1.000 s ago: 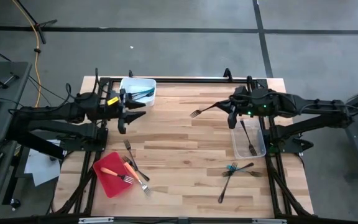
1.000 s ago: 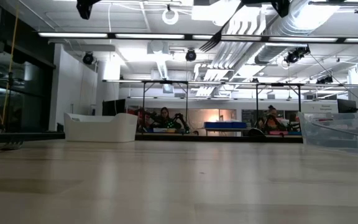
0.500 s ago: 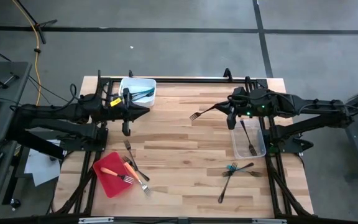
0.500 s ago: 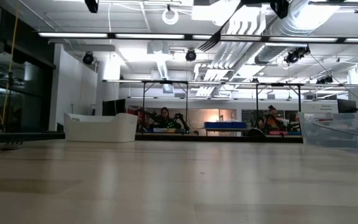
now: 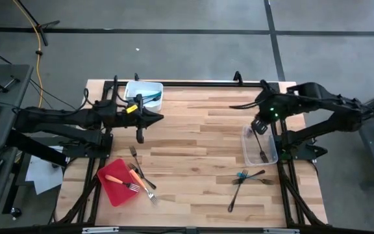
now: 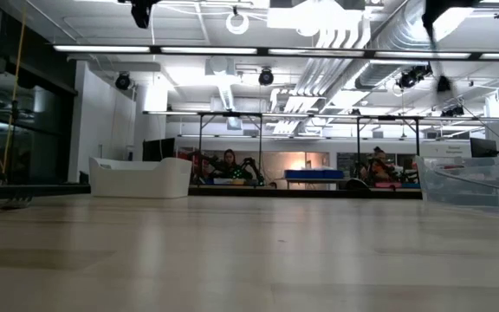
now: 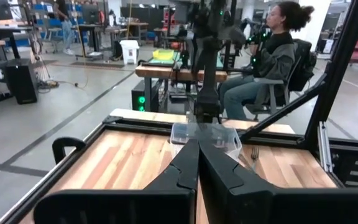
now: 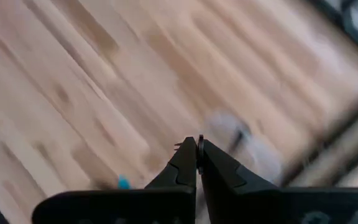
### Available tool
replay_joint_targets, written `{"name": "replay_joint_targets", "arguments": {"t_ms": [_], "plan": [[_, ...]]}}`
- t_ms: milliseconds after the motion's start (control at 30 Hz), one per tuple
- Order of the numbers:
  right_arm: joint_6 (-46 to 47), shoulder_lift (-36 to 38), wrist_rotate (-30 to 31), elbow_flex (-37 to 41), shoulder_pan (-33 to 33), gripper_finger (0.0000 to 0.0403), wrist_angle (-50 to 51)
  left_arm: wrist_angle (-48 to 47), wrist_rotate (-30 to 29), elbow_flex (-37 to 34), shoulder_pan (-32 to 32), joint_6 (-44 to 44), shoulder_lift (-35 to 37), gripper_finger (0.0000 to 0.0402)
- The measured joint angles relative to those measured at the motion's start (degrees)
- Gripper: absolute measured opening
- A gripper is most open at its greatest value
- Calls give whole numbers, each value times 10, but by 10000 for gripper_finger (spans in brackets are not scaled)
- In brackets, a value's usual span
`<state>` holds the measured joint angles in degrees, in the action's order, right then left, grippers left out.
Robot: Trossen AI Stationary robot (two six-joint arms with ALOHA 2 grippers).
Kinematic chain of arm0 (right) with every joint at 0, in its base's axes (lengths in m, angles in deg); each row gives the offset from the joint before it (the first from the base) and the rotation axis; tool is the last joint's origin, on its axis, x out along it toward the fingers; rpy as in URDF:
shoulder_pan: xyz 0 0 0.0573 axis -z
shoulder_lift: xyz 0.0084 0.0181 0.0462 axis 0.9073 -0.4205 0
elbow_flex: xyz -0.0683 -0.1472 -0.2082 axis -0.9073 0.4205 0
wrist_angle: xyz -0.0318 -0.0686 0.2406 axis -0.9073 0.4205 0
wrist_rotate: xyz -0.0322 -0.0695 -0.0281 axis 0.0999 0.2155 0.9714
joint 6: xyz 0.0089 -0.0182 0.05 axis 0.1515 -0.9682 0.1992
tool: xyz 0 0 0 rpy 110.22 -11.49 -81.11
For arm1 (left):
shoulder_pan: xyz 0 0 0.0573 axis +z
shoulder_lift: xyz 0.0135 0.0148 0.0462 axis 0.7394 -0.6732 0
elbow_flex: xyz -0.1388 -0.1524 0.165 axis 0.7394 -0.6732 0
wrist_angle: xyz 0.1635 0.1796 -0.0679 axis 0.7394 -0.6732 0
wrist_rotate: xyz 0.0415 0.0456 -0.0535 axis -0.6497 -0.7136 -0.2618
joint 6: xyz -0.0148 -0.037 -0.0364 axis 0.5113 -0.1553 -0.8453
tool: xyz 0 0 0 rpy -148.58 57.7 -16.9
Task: Sort silverware by color (type)
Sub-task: Put the black fork into the transparent bin
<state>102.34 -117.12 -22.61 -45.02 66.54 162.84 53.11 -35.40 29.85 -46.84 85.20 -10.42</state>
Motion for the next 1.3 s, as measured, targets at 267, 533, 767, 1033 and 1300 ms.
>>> {"name": "replay_joint_targets", "arguments": {"t_ms": [267,533,767,1033,1300], "plan": [[-8,-24,-91,99,12,0,-5,0,0,0,0,-16,-17,0],[-16,-25,-151,202,12,0,-1,-1,0,1,0,-17,-16,0],[-16,-25,-167,283,12,0,-9,0,0,1,0,-17,-16,0],[-22,-25,-169,313,12,0,-33,-1,-1,1,0,-20,-16,0],[-42,-25,-169,313,12,0,-59,-1,-1,1,0,-22,-16,0]]}}
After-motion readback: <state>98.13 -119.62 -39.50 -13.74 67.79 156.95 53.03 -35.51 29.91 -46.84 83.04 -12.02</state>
